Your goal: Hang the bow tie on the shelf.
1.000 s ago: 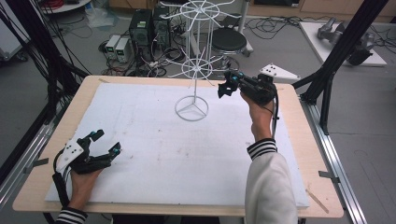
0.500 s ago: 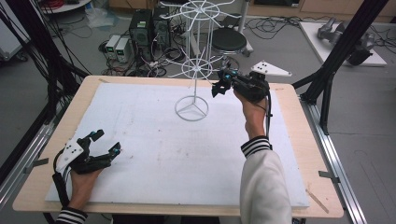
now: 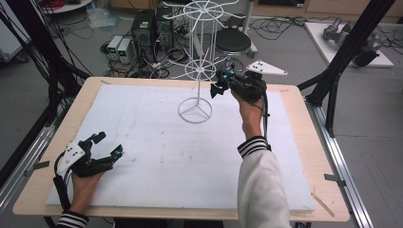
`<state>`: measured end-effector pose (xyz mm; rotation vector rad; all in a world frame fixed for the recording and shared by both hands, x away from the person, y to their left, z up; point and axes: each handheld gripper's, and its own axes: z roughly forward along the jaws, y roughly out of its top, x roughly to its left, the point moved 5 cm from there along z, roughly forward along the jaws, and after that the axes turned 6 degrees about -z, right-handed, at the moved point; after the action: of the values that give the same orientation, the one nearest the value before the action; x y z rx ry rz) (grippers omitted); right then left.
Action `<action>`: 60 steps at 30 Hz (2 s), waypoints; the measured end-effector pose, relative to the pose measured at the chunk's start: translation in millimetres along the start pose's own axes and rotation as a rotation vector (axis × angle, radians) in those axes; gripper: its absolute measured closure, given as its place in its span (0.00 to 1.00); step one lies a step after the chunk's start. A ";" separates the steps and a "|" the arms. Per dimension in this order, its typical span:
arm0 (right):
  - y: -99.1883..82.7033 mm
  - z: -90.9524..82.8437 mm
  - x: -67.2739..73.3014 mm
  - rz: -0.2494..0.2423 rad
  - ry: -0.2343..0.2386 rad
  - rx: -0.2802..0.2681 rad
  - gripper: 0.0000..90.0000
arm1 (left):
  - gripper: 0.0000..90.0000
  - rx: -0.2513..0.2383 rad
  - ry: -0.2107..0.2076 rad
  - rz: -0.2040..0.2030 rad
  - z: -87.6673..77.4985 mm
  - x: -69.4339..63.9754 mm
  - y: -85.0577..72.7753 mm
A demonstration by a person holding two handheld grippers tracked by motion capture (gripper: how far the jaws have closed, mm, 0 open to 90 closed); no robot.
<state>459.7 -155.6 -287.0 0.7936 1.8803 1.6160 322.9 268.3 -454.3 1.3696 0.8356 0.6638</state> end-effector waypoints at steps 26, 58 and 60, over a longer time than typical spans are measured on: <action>4.9 25.6 11.0 0.013 -0.065 0.030 0.98 | 0.17 0.001 0.001 -0.004 0.0 0.5 0.1; -1.0 35.8 16.8 -0.027 -0.032 0.083 0.74 | 0.17 0.005 0.002 -0.010 0.4 0.9 0.1; 0.0 34.2 17.5 -0.035 -0.018 0.085 0.62 | 0.17 0.005 0.001 -0.010 0.5 0.9 0.0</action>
<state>472.4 -119.6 -292.2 0.8027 1.9500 1.5119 323.8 268.7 -454.3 1.3688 0.8452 0.6552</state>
